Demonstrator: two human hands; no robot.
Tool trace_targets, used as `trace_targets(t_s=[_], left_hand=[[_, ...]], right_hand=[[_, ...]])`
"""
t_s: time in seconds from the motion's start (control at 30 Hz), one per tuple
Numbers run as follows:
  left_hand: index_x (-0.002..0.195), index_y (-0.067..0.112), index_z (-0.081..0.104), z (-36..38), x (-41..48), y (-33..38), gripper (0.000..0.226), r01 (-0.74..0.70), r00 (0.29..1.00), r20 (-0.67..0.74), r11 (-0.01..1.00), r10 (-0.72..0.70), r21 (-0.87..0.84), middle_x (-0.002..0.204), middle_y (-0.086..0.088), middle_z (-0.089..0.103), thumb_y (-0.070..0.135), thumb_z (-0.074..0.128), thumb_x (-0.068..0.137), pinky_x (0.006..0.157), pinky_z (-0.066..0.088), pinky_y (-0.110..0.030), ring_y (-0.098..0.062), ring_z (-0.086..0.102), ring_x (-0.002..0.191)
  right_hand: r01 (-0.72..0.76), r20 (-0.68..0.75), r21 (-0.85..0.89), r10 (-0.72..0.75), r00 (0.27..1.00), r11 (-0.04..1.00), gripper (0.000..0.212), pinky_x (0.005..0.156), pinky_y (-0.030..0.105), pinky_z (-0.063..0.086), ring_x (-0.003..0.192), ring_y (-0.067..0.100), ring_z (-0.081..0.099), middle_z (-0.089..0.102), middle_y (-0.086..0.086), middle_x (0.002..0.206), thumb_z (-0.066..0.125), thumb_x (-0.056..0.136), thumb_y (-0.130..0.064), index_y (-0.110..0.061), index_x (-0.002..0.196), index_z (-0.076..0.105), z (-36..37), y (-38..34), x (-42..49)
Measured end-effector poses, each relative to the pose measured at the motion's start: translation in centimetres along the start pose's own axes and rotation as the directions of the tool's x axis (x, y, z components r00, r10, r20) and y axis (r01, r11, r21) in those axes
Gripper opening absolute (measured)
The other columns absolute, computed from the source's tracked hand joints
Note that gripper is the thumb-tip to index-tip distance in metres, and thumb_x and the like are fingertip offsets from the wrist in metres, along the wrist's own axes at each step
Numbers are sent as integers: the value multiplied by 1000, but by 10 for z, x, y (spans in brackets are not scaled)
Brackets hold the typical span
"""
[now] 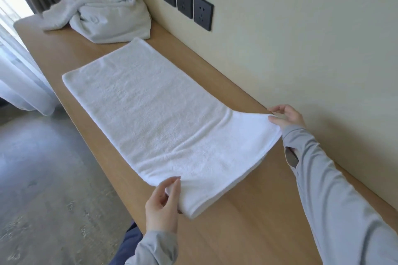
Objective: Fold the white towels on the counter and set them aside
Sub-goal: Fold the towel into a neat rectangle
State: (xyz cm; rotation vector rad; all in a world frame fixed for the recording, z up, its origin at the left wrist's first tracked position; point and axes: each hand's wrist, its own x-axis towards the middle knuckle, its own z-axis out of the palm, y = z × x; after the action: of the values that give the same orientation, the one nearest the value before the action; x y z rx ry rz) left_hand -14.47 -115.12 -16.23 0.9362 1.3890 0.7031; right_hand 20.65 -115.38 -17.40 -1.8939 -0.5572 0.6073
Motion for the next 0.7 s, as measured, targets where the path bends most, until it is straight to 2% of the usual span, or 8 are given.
trace_targets(t_s=[0.17,0.27,0.33,0.37,0.43,0.5,0.6,0.7], left_hand=[[97,21,69,-38,28,49,46,-110,964,234,990,128,-88,86,-7,69,49,76,61,63,53,-29,-15,64,65],[109,14,58,-61,50,74,72,-207,889,409,978,204,-38,80,-9,63,34,78,43,64,52,-23,-13,61,67],[98,10,59,-71,66,87,77,-266,898,374,963,234,35,67,-1,54,37,87,32,58,47,-22,-13,53,60],[88,7,59,-75,74,92,72,-307,913,307,948,268,87,61,0,45,44,86,33,54,41,-26,-14,45,55],[65,0,51,-80,94,103,61,-404,914,151,879,376,252,54,0,29,52,78,50,54,26,-28,-15,29,53],[51,6,34,-86,113,113,59,-472,868,54,787,493,398,48,5,23,43,77,68,51,19,-22,-9,21,49],[49,10,29,-100,143,126,59,-571,805,72,736,589,365,48,6,26,45,69,74,47,17,-19,-9,25,48],[49,11,32,-119,185,141,53,-598,800,103,772,591,215,58,5,33,52,59,69,51,23,-17,-7,30,52]], right_hand=[[-46,-8,270,50,999,962,16,73,27,52,72,16,63,70,-7,63,65,81,-2,-15,71,64,26,-55,14],[-57,42,440,43,998,896,13,64,29,57,61,16,66,69,0,60,66,83,-12,-8,71,67,45,-87,23],[-33,105,489,-22,994,872,12,68,26,58,66,17,68,70,2,65,65,83,-10,-6,74,70,60,-103,30],[-2,131,454,-64,989,891,6,74,25,57,73,18,68,71,3,71,65,82,-4,-5,80,70,68,-110,34],[80,151,234,-117,982,969,22,83,26,52,85,21,63,68,7,83,67,76,8,-3,95,65,83,-122,44],[138,107,-44,-133,985,989,34,81,24,50,86,23,59,64,11,87,69,70,13,-6,98,63,99,-134,55],[165,-12,-216,-171,985,962,19,81,38,51,81,27,61,64,11,81,72,73,1,-13,84,65,125,-152,69],[260,-51,-287,-285,957,922,7,69,26,43,74,22,52,62,6,76,70,79,-14,-18,81,65,156,-175,81]])
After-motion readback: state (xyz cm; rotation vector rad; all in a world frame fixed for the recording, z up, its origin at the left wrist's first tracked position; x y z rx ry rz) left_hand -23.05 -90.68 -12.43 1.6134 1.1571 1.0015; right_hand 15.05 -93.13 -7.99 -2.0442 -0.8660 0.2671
